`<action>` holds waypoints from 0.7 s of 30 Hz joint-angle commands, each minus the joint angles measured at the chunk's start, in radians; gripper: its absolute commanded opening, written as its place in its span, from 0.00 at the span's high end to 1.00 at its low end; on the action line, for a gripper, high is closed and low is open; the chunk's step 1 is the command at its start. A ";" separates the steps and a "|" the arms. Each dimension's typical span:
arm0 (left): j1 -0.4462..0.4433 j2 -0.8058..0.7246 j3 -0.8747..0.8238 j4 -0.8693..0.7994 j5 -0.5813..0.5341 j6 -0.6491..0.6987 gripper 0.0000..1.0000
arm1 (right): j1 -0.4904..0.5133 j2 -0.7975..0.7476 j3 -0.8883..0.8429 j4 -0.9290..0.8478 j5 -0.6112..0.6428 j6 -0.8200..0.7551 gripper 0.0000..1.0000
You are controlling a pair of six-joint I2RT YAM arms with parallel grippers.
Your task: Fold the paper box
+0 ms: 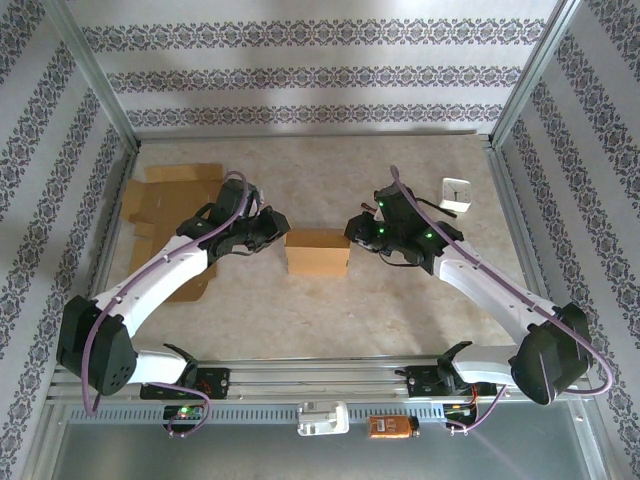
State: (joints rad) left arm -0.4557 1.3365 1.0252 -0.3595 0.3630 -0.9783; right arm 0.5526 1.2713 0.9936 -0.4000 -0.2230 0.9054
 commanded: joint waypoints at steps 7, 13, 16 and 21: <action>0.010 -0.013 -0.053 -0.063 0.001 0.019 0.91 | 0.032 -0.001 -0.004 -0.053 0.043 -0.060 0.81; 0.010 -0.013 -0.093 -0.097 -0.001 0.043 0.91 | 0.038 0.000 -0.061 -0.083 0.123 -0.103 0.83; 0.006 -0.011 -0.108 -0.109 0.001 0.064 0.91 | 0.043 -0.008 -0.079 -0.089 0.155 -0.112 0.84; 0.006 -0.018 -0.071 -0.157 -0.018 0.098 0.91 | 0.047 -0.024 -0.011 -0.120 0.151 -0.129 0.81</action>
State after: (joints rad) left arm -0.4561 1.3056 0.9718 -0.3424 0.3706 -0.9310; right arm 0.6003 1.2518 0.9630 -0.4053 -0.1425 0.8093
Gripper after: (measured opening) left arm 0.095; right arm 0.182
